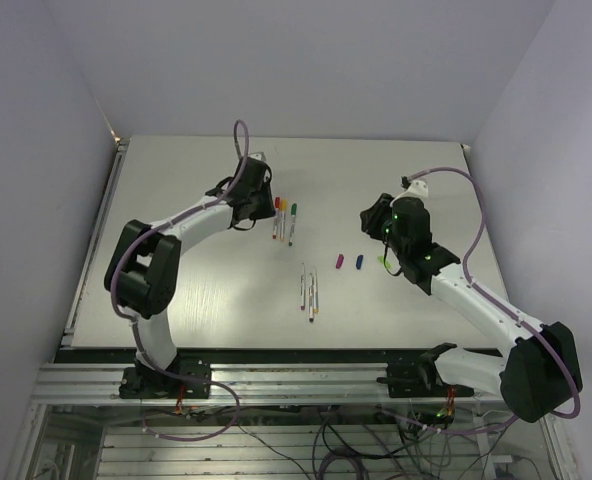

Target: Insert the pens into the pen caps

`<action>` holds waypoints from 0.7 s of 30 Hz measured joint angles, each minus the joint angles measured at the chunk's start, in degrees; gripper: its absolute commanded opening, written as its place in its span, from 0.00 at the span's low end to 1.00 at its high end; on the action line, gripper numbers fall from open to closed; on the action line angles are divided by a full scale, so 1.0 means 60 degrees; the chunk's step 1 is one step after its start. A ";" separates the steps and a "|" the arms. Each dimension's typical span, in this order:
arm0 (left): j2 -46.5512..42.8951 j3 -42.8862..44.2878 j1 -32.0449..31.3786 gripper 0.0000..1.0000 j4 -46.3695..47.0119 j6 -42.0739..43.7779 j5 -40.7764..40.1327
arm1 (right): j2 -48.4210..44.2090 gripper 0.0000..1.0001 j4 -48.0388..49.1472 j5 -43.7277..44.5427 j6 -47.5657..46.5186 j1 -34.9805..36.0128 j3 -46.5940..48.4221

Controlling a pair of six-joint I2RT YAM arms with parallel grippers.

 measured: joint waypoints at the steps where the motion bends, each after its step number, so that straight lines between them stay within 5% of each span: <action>1: -0.0200 -0.0171 -0.0040 0.34 -0.0011 0.0022 0.0000 | -0.0007 0.29 -0.0015 0.0055 0.0022 0.0000 -0.0015; 10: -0.1406 -0.1716 -0.1902 0.37 -0.0386 0.0138 -0.0146 | 0.0036 0.25 -0.0597 0.0219 0.0393 -0.0412 -0.0313; 21: -0.1457 -0.1781 -0.4058 0.43 -0.1559 -0.0091 -0.0652 | -0.0168 0.23 -0.0980 0.0361 0.0444 -0.0430 -0.0954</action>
